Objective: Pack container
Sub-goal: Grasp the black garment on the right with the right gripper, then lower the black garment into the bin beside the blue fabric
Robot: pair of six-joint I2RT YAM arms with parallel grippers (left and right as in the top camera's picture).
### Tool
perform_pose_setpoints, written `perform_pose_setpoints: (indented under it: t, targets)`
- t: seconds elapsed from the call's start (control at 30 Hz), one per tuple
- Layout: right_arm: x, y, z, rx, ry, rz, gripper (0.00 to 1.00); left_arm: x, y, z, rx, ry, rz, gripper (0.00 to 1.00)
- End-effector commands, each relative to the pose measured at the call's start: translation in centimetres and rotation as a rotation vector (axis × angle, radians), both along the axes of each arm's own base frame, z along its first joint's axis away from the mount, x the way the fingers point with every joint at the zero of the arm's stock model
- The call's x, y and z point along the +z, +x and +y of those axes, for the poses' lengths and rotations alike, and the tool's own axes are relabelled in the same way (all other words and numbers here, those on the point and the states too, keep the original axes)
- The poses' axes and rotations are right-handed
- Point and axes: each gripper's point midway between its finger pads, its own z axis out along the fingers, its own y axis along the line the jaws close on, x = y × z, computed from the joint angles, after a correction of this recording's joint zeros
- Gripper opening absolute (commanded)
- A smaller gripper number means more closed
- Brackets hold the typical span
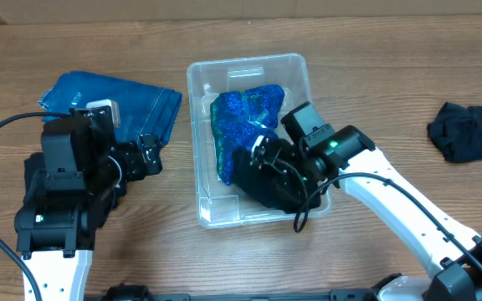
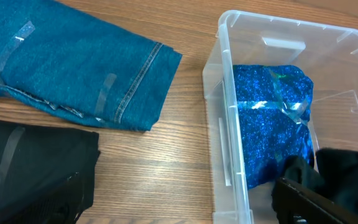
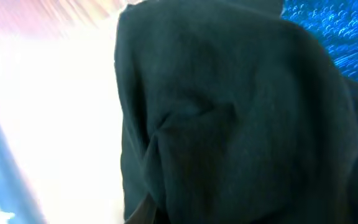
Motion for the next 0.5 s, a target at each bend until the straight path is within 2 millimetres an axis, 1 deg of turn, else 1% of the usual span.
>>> perform_pose_setpoints:
  t: [0.0, 0.07, 0.17, 0.2, 0.3, 0.33, 0.37, 0.43, 0.47]
  targets:
    - [0.2, 1.2, -0.3, 0.270, -0.101, -0.196, 0.04, 0.9, 0.3, 0.1, -0.007, 0.012, -0.024, 1.00]
    - [0.3, 0.8, 0.5, 0.326, -0.090, -0.215, 0.04, 0.9, 0.3, 0.1, -0.007, 0.012, -0.023, 1.00]
    - [0.2, -2.0, 1.9, 0.399, -0.041, -0.142, 0.04, 0.7, 0.4, 0.1, -0.007, 0.012, -0.015, 1.00]
    - [0.1, -2.5, 2.0, 0.409, -0.039, -0.128, 0.04, 0.6, 0.5, 0.1, -0.007, 0.012, -0.011, 1.00]
    - [-0.9, -2.8, 2.1, 0.432, -0.050, -0.094, 0.04, 0.2, 0.6, 0.1, -0.007, 0.011, 0.003, 1.00]
    - [-1.6, -2.3, 2.4, 0.446, -0.056, -0.101, 0.10, 0.2, 0.6, 0.1, -0.007, 0.011, 0.003, 1.00]
    - [-2.1, -1.1, 2.8, 0.415, -0.058, -0.126, 1.00, 0.2, 0.6, 0.1, -0.007, 0.011, 0.002, 1.00]
    - [-2.7, 1.8, 3.5, 0.341, -0.072, -0.206, 1.00, 0.2, 0.6, 0.1, -0.007, 0.011, 0.002, 1.00]
    - [-2.6, 2.7, 3.5, 0.330, -0.089, -0.245, 1.00, 0.2, 0.6, 0.1, -0.007, 0.011, 0.002, 1.00]
